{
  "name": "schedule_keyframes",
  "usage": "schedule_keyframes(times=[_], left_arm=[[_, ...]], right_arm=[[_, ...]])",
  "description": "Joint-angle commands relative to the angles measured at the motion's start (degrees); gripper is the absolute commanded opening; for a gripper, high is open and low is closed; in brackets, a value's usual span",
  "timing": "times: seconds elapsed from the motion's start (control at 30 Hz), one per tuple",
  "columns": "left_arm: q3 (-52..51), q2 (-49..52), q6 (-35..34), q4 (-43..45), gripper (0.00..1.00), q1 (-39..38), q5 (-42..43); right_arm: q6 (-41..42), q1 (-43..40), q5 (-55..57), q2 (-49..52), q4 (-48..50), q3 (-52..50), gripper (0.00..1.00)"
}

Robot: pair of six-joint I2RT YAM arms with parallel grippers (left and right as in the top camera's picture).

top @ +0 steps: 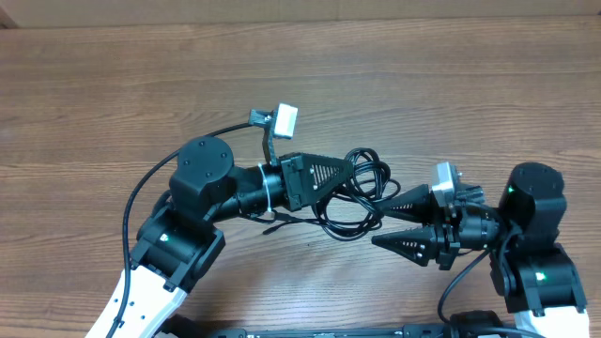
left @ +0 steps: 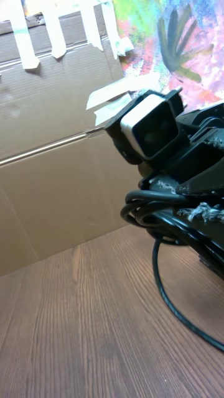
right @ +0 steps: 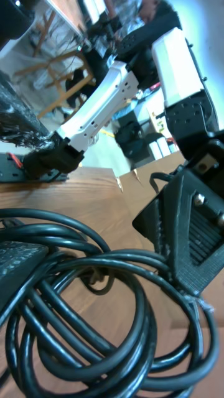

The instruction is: Untangle cables

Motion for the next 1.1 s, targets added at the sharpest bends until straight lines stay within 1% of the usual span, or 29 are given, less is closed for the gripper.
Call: schedule_keyframes(times=[0.0,0.07,0.27,0.33,0.4,0.47,0.53,0.73,0.87,1.07], left_arm=[[1.16,0.2,-0.83,0.66,0.04,-1.22,-2.54],[1.18,0.22,-0.85,0.66,0.04,-1.55,-2.69],[1.18,0.81,-0.9,0.68,0.04,-1.7,-2.67],[1.18,0.83,-1.49,0.66,0.04,-1.7,-2.69],[1.18,0.83,-1.44,0.66,0.04,-1.7,-2.69],[1.18,0.83,-1.2,0.57,0.04,-1.68,-2.78],[1.16,0.83,-0.04,0.44,0.04,-1.64,-3.28],[1.16,0.83,2.23,-1.55,0.04,-1.64,-7.32],[1.16,0.83,7.3,-4.2,0.04,-1.64,-10.84],[1.16,0.83,12.35,-12.92,0.04,-1.57,-21.57]], right_arm=[[-0.31,1.55,-0.74,1.33,0.15,1.22,0.51],[-0.31,2.67,-0.74,2.23,0.33,1.22,0.54],[-0.37,6.43,-0.52,5.01,1.51,1.22,0.54],[-0.37,7.72,-0.48,5.97,2.45,1.22,0.45],[-0.28,8.83,0.0,6.84,3.08,1.22,0.27],[-0.26,9.38,0.46,7.3,3.19,1.22,0.13],[-0.2,9.49,0.33,7.56,3.17,1.22,0.04],[2.03,9.49,-0.74,7.54,3.76,1.25,0.04],[6.32,9.49,-2.27,7.54,6.8,1.25,0.04],[9.84,9.42,-9.66,7.52,14.49,1.25,0.04]])
